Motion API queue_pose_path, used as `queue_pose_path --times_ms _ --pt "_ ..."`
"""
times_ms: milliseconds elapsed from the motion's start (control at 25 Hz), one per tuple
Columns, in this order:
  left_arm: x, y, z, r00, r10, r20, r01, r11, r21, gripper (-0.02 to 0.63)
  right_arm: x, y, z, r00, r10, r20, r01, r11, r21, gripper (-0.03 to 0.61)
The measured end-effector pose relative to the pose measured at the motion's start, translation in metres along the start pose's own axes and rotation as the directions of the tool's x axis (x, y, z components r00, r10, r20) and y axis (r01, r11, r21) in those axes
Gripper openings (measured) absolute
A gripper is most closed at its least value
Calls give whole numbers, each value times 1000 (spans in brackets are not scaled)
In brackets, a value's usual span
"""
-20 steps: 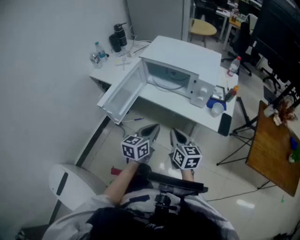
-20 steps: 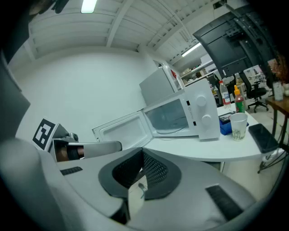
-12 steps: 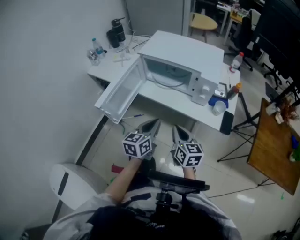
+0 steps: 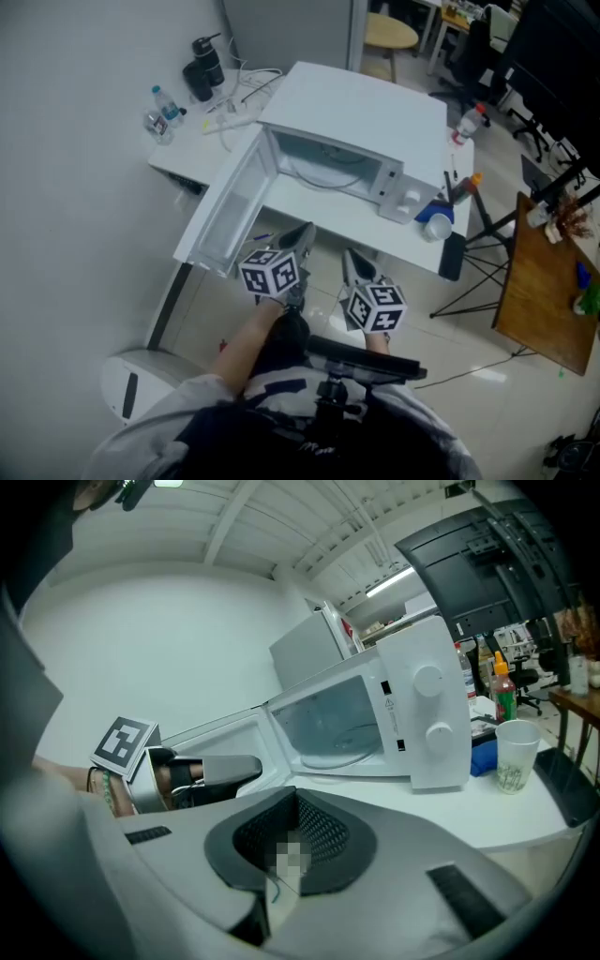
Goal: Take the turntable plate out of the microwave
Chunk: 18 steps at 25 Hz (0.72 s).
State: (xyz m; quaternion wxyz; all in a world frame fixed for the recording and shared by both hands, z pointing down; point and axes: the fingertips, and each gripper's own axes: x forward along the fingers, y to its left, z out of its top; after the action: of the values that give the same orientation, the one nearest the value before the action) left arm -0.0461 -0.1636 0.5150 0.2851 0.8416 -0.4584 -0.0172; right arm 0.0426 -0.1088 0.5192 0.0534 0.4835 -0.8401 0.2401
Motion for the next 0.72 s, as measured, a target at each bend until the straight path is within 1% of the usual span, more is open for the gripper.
queue_pose_path --times_ms 160,280,440,520,600,640,720 --pt "30 33 9 1000 -13 -18 12 997 -74 12 23 -11 4 999 -28 -16 28 999 24 -9" --pt "50 54 15 999 -22 -32 17 989 -148 40 35 -16 9 999 -45 -29 46 998 32 -9" --pt "79 81 14 997 -17 -72 1 977 -215 54 50 -25 14 997 -72 -34 73 996 42 -9" --pt "92 90 10 996 -31 -89 5 960 -278 74 55 -32 17 996 -88 -31 89 994 55 -9" --pt "103 97 7 995 -45 -94 9 937 -350 91 60 -37 20 995 -99 -28 101 993 64 -9" --pt "107 101 6 994 -49 -97 9 926 -377 103 63 -38 21 994 -102 -28 104 992 66 -9" --pt "116 110 5 993 -51 -108 4 917 -399 121 70 -40 23 994 -103 -27 105 992 71 -9"
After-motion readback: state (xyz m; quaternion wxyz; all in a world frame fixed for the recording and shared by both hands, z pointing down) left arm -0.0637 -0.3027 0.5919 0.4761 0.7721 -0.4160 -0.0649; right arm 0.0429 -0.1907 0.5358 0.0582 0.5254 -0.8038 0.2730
